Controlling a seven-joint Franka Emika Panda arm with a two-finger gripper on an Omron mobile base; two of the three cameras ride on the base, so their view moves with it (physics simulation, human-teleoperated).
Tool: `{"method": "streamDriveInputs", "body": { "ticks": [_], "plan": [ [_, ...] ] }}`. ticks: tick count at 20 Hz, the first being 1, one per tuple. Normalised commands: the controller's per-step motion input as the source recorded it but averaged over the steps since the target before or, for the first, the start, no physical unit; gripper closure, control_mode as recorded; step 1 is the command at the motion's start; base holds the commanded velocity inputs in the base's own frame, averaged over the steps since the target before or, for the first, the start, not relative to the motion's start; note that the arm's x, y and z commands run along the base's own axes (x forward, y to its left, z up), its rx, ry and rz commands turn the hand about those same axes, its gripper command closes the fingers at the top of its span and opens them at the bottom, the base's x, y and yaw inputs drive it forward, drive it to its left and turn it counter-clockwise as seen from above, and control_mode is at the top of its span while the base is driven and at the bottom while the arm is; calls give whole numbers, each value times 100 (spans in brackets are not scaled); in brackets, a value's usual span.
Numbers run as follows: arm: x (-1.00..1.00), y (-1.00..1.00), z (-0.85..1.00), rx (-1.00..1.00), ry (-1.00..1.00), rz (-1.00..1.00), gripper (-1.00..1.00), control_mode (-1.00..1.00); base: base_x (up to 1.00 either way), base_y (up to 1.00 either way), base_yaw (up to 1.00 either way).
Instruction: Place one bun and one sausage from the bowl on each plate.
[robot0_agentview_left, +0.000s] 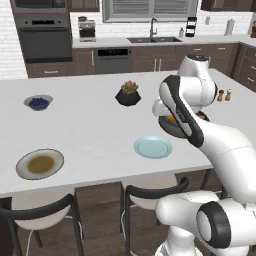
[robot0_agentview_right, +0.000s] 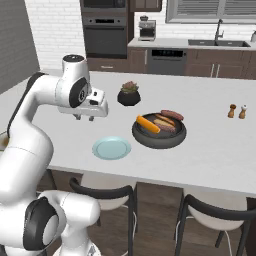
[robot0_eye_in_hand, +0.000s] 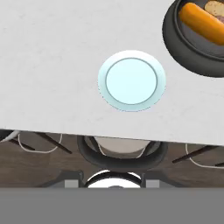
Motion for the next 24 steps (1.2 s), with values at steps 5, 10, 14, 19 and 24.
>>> {"method": "streamDriveInputs", "body": {
  "ticks": [5, 10, 14, 19, 24],
  "plan": [
    [37, -38, 0, -4, 0, 1, -100, -100, 0, 0, 0],
    [57, -99, 0, -14, 7, 0, -100, -100, 0, 0, 0],
    [61, -96, 0, -20, 13, 0, -100, -100, 0, 0, 0],
    [81, -77, -17, -16, 8, 1, -100, -100, 0, 0, 0],
    [98, -51, -54, -2, 3, 4, -100, -100, 0, 0, 0]
  ]
}}
